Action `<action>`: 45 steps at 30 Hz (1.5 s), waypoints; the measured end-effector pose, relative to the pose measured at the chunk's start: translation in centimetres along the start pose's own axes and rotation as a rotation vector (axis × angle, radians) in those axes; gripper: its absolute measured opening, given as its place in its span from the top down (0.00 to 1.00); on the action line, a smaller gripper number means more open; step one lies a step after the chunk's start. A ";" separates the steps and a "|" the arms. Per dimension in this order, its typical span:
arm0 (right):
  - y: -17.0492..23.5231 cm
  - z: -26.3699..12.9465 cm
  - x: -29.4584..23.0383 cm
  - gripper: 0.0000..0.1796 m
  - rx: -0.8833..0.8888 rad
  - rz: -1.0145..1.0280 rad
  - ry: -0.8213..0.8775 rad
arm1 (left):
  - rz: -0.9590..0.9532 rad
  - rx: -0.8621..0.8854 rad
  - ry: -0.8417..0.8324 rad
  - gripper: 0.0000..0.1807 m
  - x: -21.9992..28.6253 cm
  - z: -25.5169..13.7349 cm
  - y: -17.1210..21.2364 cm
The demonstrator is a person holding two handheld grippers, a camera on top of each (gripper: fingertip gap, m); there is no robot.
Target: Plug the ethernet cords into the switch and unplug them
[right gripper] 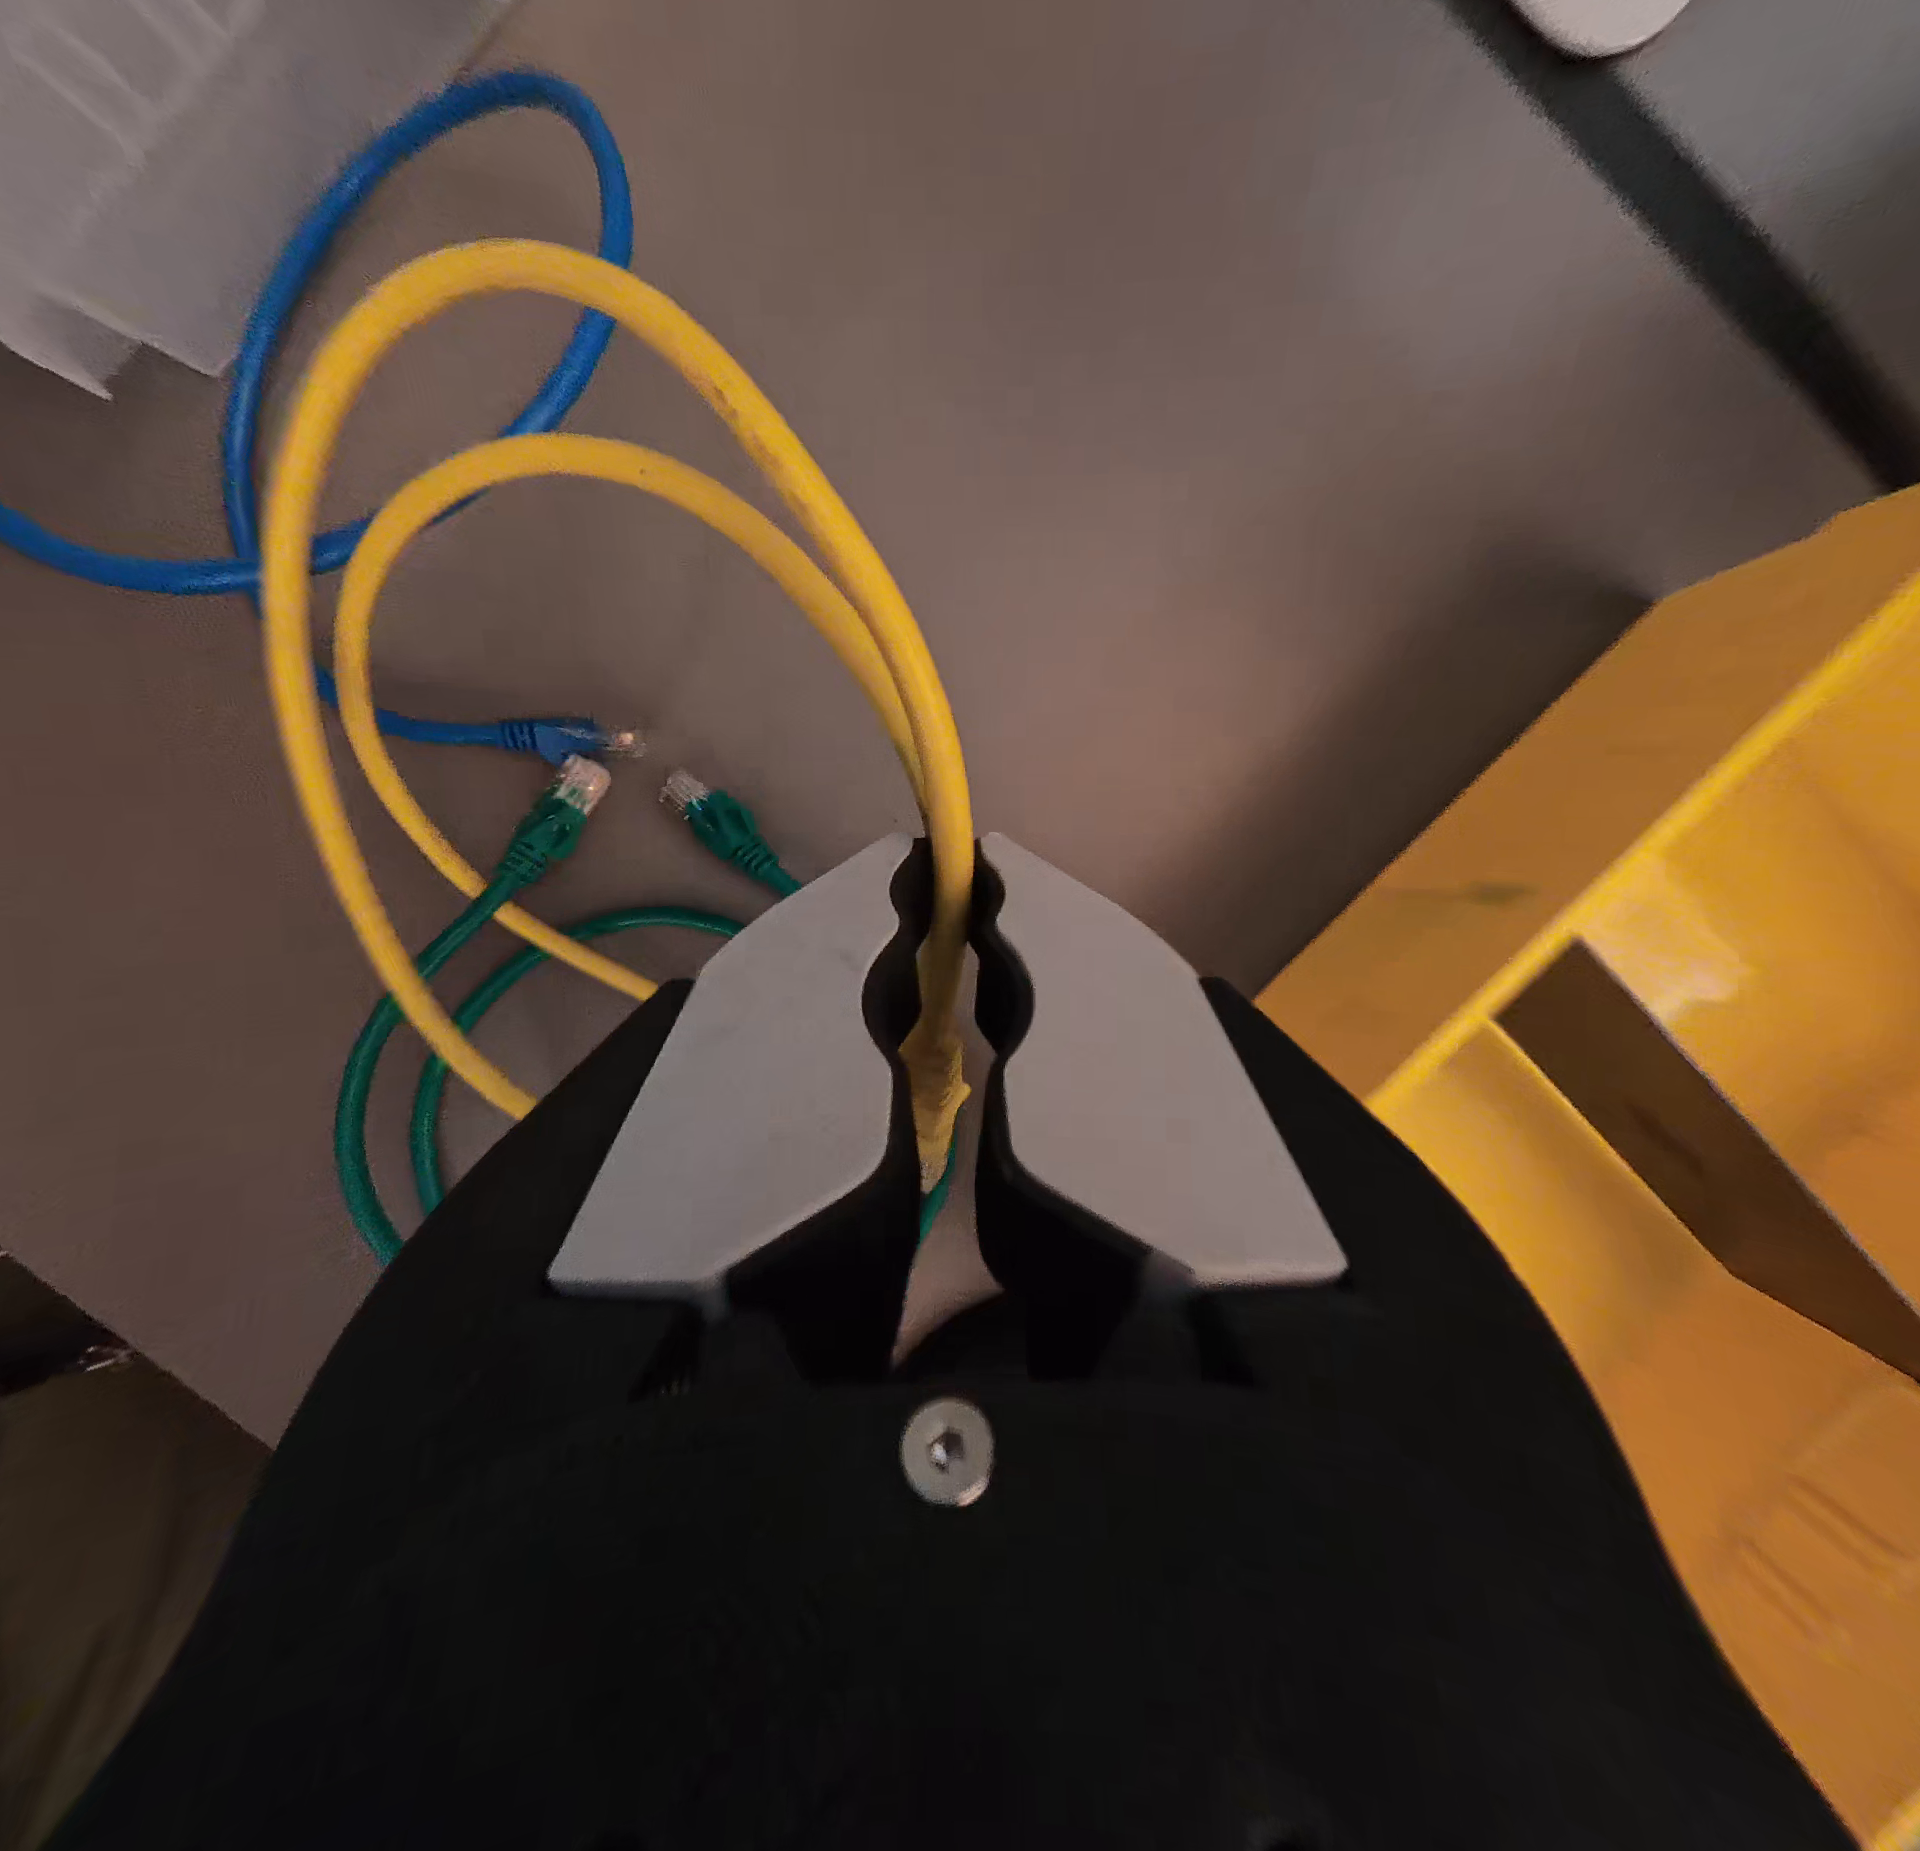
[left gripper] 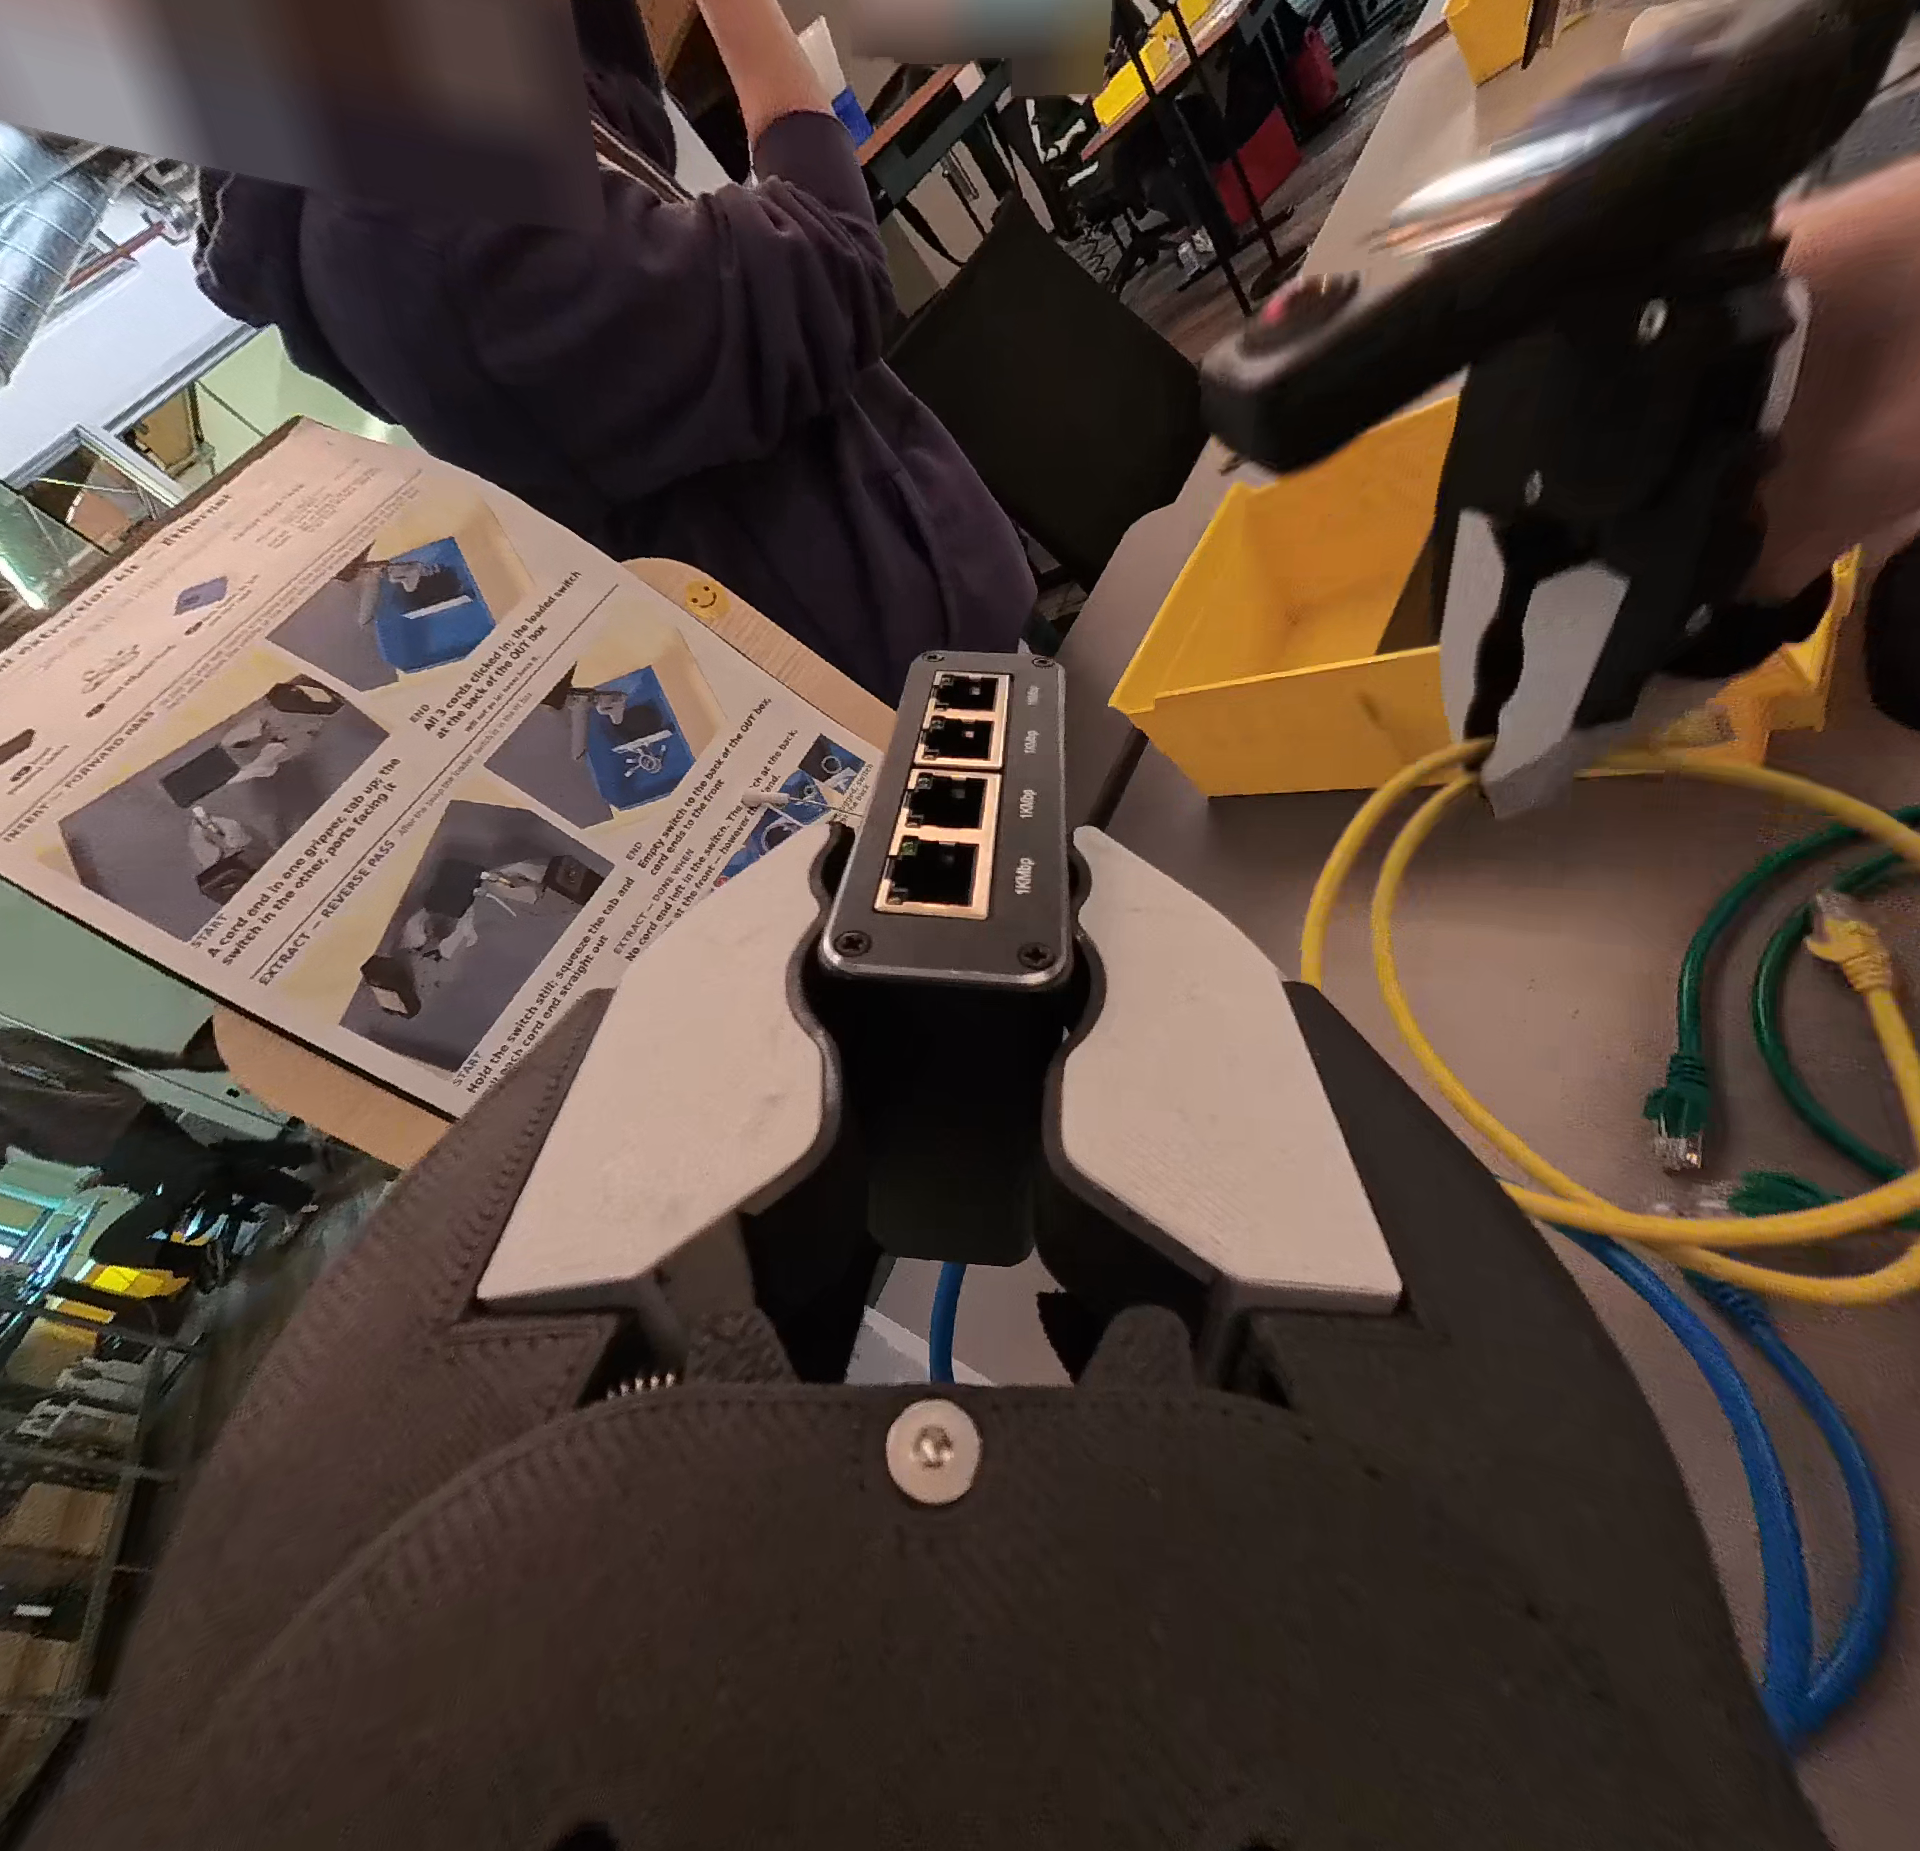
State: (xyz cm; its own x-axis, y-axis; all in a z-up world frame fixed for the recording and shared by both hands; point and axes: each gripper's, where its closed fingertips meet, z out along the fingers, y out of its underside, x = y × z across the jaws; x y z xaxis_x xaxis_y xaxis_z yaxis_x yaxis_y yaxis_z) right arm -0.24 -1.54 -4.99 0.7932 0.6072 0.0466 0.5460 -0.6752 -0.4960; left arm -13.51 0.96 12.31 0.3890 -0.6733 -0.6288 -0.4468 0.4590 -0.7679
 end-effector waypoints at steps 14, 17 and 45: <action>-3.4 -12.1 2.9 0.97 0.300 0.059 0.070 | -0.026 0.021 -0.016 0.80 -0.7 -0.7 -0.3; -3.6 -13.9 3.7 0.97 0.351 0.083 0.074 | -0.031 0.026 -0.014 0.80 -0.8 -0.8 -0.4; -6.8 -20.6 7.5 0.97 0.503 0.011 0.327 | -0.044 0.001 -0.006 0.80 -0.9 -0.6 0.3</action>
State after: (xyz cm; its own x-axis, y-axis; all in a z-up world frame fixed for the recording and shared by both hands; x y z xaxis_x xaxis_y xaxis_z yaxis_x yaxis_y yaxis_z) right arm 7.52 -1.03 16.64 0.8834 0.3869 0.2644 0.4062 -0.3509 -0.8437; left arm -14.44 1.36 12.70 0.4128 -0.6893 -0.5954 -0.4288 0.4296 -0.7947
